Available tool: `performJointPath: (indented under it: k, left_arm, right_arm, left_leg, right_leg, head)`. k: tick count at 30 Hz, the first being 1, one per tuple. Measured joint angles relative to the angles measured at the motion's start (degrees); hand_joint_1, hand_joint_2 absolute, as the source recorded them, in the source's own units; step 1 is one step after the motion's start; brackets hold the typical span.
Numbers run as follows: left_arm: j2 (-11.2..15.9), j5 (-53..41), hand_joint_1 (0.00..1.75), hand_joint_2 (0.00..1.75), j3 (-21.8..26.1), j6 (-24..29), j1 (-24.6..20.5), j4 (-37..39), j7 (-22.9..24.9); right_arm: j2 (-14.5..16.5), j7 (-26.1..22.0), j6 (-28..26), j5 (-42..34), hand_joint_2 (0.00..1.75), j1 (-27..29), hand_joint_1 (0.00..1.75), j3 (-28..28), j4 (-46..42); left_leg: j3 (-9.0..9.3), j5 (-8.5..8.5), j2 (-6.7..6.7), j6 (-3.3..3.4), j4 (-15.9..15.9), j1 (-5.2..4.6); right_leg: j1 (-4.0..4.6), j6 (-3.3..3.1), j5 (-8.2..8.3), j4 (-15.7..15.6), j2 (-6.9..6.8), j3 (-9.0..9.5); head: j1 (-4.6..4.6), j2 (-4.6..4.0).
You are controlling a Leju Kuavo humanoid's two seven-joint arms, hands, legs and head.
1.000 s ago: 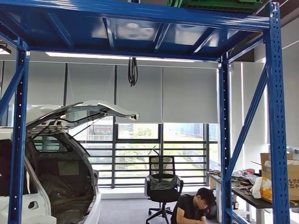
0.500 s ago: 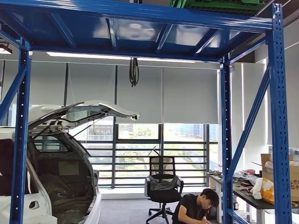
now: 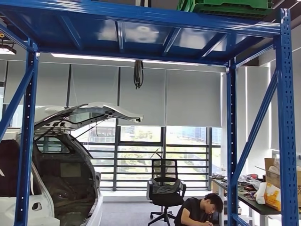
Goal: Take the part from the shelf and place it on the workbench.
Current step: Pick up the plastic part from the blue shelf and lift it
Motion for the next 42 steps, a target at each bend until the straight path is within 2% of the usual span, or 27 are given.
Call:
performJointPath:
  k: [1,2,3,5,6,8,10,12,14,16,17,18,19,21,22,23,25,27,29,31,32,33,34,36,38,40,42]
  left_arm:
    - [-0.03,-0.07,0.00,0.00,0.07,0.00,0.05,0.00,-0.02]
    - [-0.09,-0.16,0.00,0.00,0.11,-0.01,0.11,0.00,-0.02]
    - [-0.14,-0.24,0.00,0.00,0.15,-0.01,0.15,0.00,-0.03]
    - [-0.21,-0.36,0.00,0.00,0.25,-0.01,0.20,0.00,-0.03]
    - [-0.22,-0.37,0.00,0.00,0.33,-0.01,0.18,0.00,-0.04]
    - [-0.22,-0.40,0.00,0.00,0.46,-0.01,0.19,0.00,-0.07]
    - [-0.23,-0.43,0.00,0.00,0.52,-0.01,0.23,0.00,-0.08]
    - [-0.24,-0.44,0.00,0.00,0.54,-0.01,0.14,0.01,-0.09]
    - [-0.26,-0.50,0.00,0.00,0.55,-0.05,0.00,0.02,-0.10]
    - [-0.27,-0.63,0.00,0.00,0.60,-0.08,0.09,0.02,-0.10]
    - [-0.27,-0.74,0.00,0.00,0.63,-0.07,0.23,0.02,-0.09]
    - [-0.27,-0.91,0.00,0.00,0.67,-0.08,0.36,0.02,-0.09]
    - [-0.27,-1.09,0.00,0.00,0.73,-0.08,0.45,0.02,-0.09]
    - [-0.26,-1.48,0.00,0.00,0.92,-0.09,0.49,0.04,-0.09]
    - [-0.26,-1.63,0.00,0.00,1.02,-0.11,0.43,0.06,-0.09]
    - [-0.26,-1.77,0.00,0.00,1.10,-0.12,0.42,0.08,-0.09]
    - [-0.28,-1.93,0.00,0.00,1.23,-0.12,0.42,0.11,-0.09]
    - [-0.28,-2.14,0.00,0.00,1.35,-0.09,0.38,0.11,-0.10]
    - [-0.28,-2.30,0.00,0.00,1.43,-0.09,0.19,0.11,-0.10]
    - [-0.33,-2.32,0.00,0.00,1.46,-0.09,0.13,0.11,-0.09]
    - [-0.37,-2.32,0.00,0.00,1.47,-0.09,0.19,0.11,-0.09]
    - [-0.38,-2.33,0.00,0.00,1.49,-0.09,0.27,0.11,-0.08]
    - [-0.39,-2.34,0.00,0.00,1.50,-0.09,0.33,0.11,-0.08]
    - [-0.40,-2.38,0.00,0.00,1.53,-0.09,0.33,0.14,-0.08]
    - [-0.42,-2.43,0.00,0.00,1.64,-0.09,0.21,0.23,-0.07]
    - [-0.45,-2.49,0.00,0.00,1.84,-0.09,0.16,0.30,0.01]
    - [-0.48,-2.52,0.00,0.00,2.01,-0.09,0.12,0.31,0.02]
  right_arm:
    - [-0.09,-0.05,-0.20,0.39,0.00,0.14,0.00,0.20,-0.22]
    - [-0.18,-0.07,-0.38,0.72,0.00,0.26,0.00,0.41,-0.44]
    - [-0.25,-0.09,-0.55,0.99,0.00,0.33,0.00,0.59,-0.69]
    - [-0.32,-0.10,-0.80,1.30,0.00,0.32,0.00,0.89,-1.20]
    - [-0.33,-0.10,-0.90,1.38,0.00,0.29,0.00,1.03,-1.38]
    - [-0.37,-0.07,-1.04,1.47,0.00,0.30,0.00,1.29,-1.55]
    - [-0.42,-0.04,-1.12,1.53,0.00,0.38,0.00,1.56,-1.62]
    - [-0.43,-0.04,-1.19,1.59,0.00,0.34,0.00,1.76,-1.85]
    - [-0.43,-0.04,-1.45,1.72,0.00,0.24,0.00,1.90,-2.05]
    - [-0.43,-0.04,-1.90,2.07,0.00,0.22,0.00,2.05,-2.07]
    - [-0.43,-0.04,-2.22,2.40,0.00,0.24,0.00,2.11,-2.07]
    - [-0.42,-0.07,-2.63,2.87,0.00,0.23,0.00,2.16,-2.07]
    - [-0.40,-0.12,-3.17,3.51,0.00,0.19,0.00,2.23,-2.07]
    - [-0.29,-0.36,-4.24,4.95,0.00,0.01,0.00,2.51,-2.07]
    - [-0.23,-0.45,-4.67,5.55,0.00,-0.11,0.00,2.70,-2.05]
    - [-0.17,-0.49,-4.96,5.98,0.00,-0.22,0.00,2.91,-2.04]
    - [-0.13,-0.44,-5.25,6.21,0.00,-0.33,0.00,3.21,-2.02]
    - [-0.13,-0.42,-5.34,5.99,0.00,-0.39,0.00,3.37,-2.07]
    - [-0.15,-0.42,-5.34,5.56,0.00,-0.50,0.00,3.43,-2.14]
    - [-0.17,-0.42,-5.31,5.19,0.00,-0.43,0.00,3.46,-2.16]
    - [-0.17,-0.42,-5.28,5.08,0.00,-0.32,0.00,3.47,-2.16]
    - [-0.19,-0.42,-5.26,4.99,0.00,-0.20,0.00,3.47,-2.16]
    - [-0.20,-0.41,-5.22,4.91,0.00,-0.10,0.00,3.46,-2.16]
    - [-0.24,-0.40,-5.10,4.79,0.00,0.03,0.00,3.44,-2.13]
    - [-0.29,-0.25,-4.86,4.70,0.00,0.13,0.00,3.42,-2.05]
    - [-0.32,-0.09,-4.68,4.65,0.00,0.25,0.00,3.40,-2.04]
    - [-0.31,-0.07,-4.64,4.62,0.00,0.32,0.00,3.39,-2.14]
  left_leg:
    - [0.02,-0.04,0.02,-0.07,0.01,0.05]
    - [0.09,-0.13,0.02,-0.19,0.04,0.14]
    - [0.25,-0.27,0.02,-0.41,0.06,0.30]
    - [0.86,-0.73,0.02,-1.12,0.10,0.71]
    - [1.17,-0.97,0.02,-1.56,0.14,0.84]
    - [1.52,-1.41,0.05,-2.54,0.25,0.80]
    - [1.85,-1.59,0.15,-3.31,0.38,0.76]
    - [1.63,-2.34,0.12,-3.69,1.80,0.92]
    - [-1.07,-4.84,-0.08,-3.80,7.10,0.95]
    - [-5.64,-7.53,-0.24,-3.76,14.47,0.79]
    - [-7.39,-7.77,-0.30,-3.65,16.61,0.68]
    - [-8.17,-6.74,-0.35,-3.42,16.65,0.53]
    - [-7.94,-4.66,-0.41,-3.08,14.56,0.34]
    - [-6.08,0.14,-0.57,-2.04,7.88,-0.15]
    - [-5.30,1.01,-0.65,-1.59,5.28,-0.46]
    - [-4.84,1.36,-0.70,-1.25,3.87,-0.73]
    - [-4.31,0.68,-0.75,-0.84,3.08,-0.96]
    - [-3.23,0.68,-0.78,-0.42,2.46,-0.65]
    - [-2.08,0.27,-0.81,-0.04,1.88,-0.35]
    - [-1.29,-0.44,-0.80,0.13,1.75,-0.29]
    - [-0.82,-0.90,-0.80,0.12,1.76,-0.28]
    - [-0.22,-1.40,-0.81,0.06,1.76,-0.26]
    - [0.52,-1.95,-0.83,-0.05,1.76,-0.22]
    - [2.16,-3.12,-0.85,-0.41,1.72,-0.15]
    - [3.00,-3.94,-0.87,-0.95,1.53,-0.18]
    - [3.39,-4.22,-0.84,-1.57,1.40,-0.26]
    - [3.48,-4.41,-0.81,-2.00,2.42,-0.27]
  right_leg:
    - [-0.12,0.16,-1.26,3.02,-0.01,-1.55]
    - [-0.21,0.30,-1.53,4.45,-0.02,-2.38]
    - [-0.31,0.51,-0.57,3.58,-0.03,-2.10]
    - [-0.54,0.88,3.65,-3.56,-0.20,1.07]
    - [-0.50,0.84,4.83,-7.33,-0.38,2.64]
    - [-0.24,-0.16,5.37,-10.70,-0.73,4.00]
    - [-0.04,-1.54,5.20,-10.58,-0.70,4.13]
    - [-0.10,-2.39,5.14,-10.78,-0.55,4.79]
    - [0.02,-3.08,4.78,-10.97,-0.49,5.40]
    - [0.37,-3.62,4.29,-10.97,-0.26,5.78]
    - [0.56,-3.77,4.00,-10.96,-0.06,6.05]
    - [0.72,-3.85,3.65,-10.96,0.15,6.46]
    - [0.87,-3.86,3.23,-10.96,0.34,7.02]
    - [1.08,-3.71,2.25,-11.00,0.54,8.34]
    - [1.10,-3.49,1.82,-11.02,0.64,8.75]
    - [1.06,-3.15,1.42,-11.07,0.71,9.08]
    - [0.97,-2.48,1.11,-10.91,0.82,9.49]
    - [0.97,-1.98,0.84,-9.34,0.69,9.44]
    - [0.87,-1.38,-0.78,-4.27,0.53,6.77]
    - [0.70,-0.83,-3.27,2.61,0.42,2.06]
    - [0.65,-0.66,-3.76,4.75,0.38,0.06]
    - [0.62,-0.57,-3.19,5.03,0.35,-1.08]
    - [0.61,-0.55,-1.45,3.36,0.32,-1.28]
    - [0.67,-0.79,3.87,-3.37,0.17,0.08]
    - [1.00,-1.56,6.38,-8.03,-0.12,0.92]
    - [1.24,-2.60,6.15,-8.98,-0.21,1.01]
    - [0.96,-3.33,6.21,-9.51,-0.07,1.91]
  head:
    - [0.00,0.00]
    - [0.00,0.00]
    - [0.00,0.00]
    - [0.00,0.00]
    - [0.00,0.00]
    - [0.04,0.01]
    - [0.08,0.02]
    - [0.09,0.01]
    - [0.09,0.01]
    - [0.09,0.00]
    - [0.09,0.00]
    - [0.09,0.00]
    - [0.09,0.00]
    - [0.07,0.00]
    - [0.07,0.02]
    - [0.07,0.03]
    - [0.09,0.05]
    - [0.09,0.04]
    - [0.09,0.03]
    - [0.08,0.02]
    - [0.08,0.01]
    - [0.08,0.01]
    - [0.08,0.00]
    - [0.09,0.00]
    - [0.03,0.03]
    - [0.00,0.05]
    - [0.04,0.04]
